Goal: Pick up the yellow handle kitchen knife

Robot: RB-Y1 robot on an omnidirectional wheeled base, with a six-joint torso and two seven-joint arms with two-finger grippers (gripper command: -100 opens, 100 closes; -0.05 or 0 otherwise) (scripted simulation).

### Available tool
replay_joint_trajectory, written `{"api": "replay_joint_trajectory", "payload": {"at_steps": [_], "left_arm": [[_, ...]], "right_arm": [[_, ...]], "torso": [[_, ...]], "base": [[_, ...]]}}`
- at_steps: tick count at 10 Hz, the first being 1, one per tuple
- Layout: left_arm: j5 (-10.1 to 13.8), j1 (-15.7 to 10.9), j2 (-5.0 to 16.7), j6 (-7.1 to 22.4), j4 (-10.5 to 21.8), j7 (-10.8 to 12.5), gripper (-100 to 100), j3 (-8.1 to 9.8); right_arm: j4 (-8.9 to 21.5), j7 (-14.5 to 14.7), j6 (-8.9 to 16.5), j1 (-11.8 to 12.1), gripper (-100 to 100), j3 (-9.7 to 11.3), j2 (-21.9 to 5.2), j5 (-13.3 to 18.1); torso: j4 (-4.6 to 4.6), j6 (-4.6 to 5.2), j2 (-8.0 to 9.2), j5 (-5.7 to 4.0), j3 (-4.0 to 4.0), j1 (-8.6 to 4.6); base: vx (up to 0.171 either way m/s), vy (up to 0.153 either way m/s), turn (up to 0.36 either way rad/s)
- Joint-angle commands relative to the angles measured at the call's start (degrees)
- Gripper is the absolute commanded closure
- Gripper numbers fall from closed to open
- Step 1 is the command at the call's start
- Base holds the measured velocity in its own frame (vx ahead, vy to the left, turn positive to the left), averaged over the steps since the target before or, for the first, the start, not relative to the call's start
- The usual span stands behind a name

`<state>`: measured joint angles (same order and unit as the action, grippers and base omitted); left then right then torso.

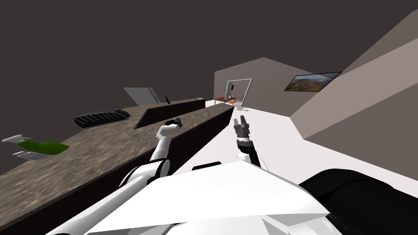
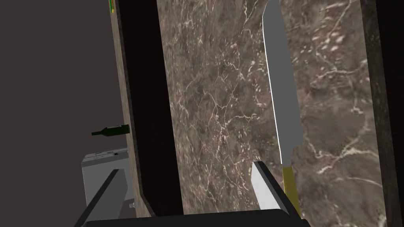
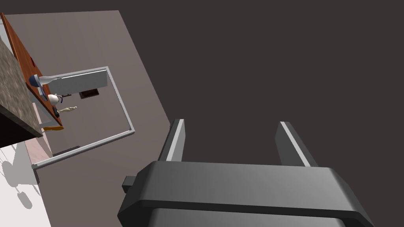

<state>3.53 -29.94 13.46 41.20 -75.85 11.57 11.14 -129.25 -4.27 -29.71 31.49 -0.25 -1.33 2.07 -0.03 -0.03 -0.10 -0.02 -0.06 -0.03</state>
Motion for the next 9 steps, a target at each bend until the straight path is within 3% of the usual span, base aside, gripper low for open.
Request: {"api": "replay_joint_trajectory", "payload": {"at_steps": [1, 2, 3, 5, 6, 8, 9], "left_arm": [[0.1, -2.8, 0.1, 2.9, 2.9, 0.7, -100, 0.81], [0.1, -2.8, 0.1, 4.4, 3.5, 0.7, -100, 0.81], [0.3, -5.3, 0.3, 6.1, 5.6, 1.2, -100, 1.61], [0.3, -5.3, 0.3, 8.6, 6.7, 1.2, -100, 1.61], [0.5, -7.6, 0.6, 10.7, 9.1, 1.8, -100, 2.39], [0.5, -7.6, 0.6, 12.5, 10.0, 1.8, -100, 2.39], [0.6, -9.8, 0.9, 14.6, 12.8, 2.3, -100, 3.17]], "right_arm": [[0.0, 0.0, 0.0, 0.0, 0, 0.0, 0.0, 0.0], [0.0, 0.0, 0.0, 0.0, 0, 0.0, 0.0, 0.0], [0.0, 0.0, 0.0, 0.0, 0, 0.0, 0.0, 0.0], [0.0, 0.0, 0.0, 0.0, 0, 0.0, 0.0, 0.0], [0.0, 0.0, 0.0, 0.0, 0, 0.0, 0.0, 0.0], [0.0, 0.0, 0.0, 0.0, 0, 0.0, 0.0, 0.0], [0.0, 0.0, 0.0, 0.0, 0, 0.0, 0.0, 0.0]], "torso": [[0.0, 0.0, 0.0, 0.0, 0.0, 0.0], [0.0, 0.0, -0.04, 0.0, -0.02, 0.01], [-0.01, 0.0, -0.05, 0.0, -0.03, 0.0], [-0.03, 0.0, -0.12, 0.0, -0.07, -0.01], [-0.01, 0.0, -0.04, 0.01, -0.03, 0.01], [-0.03, 0.0, -0.1, 0.0, -0.06, 0.01], [-0.01, -0.01, -0.04, 0.01, -0.03, 0.03]], "base": [[0.033, -0.008, 0.028], [0.037, -0.015, 0.013], [0.048, -0.022, 0.031], [0.041, -0.014, 0.007], [0.044, -0.019, 0.033], [0.04, -0.01, 0.005], [0.047, -0.013, 0.03]]}}
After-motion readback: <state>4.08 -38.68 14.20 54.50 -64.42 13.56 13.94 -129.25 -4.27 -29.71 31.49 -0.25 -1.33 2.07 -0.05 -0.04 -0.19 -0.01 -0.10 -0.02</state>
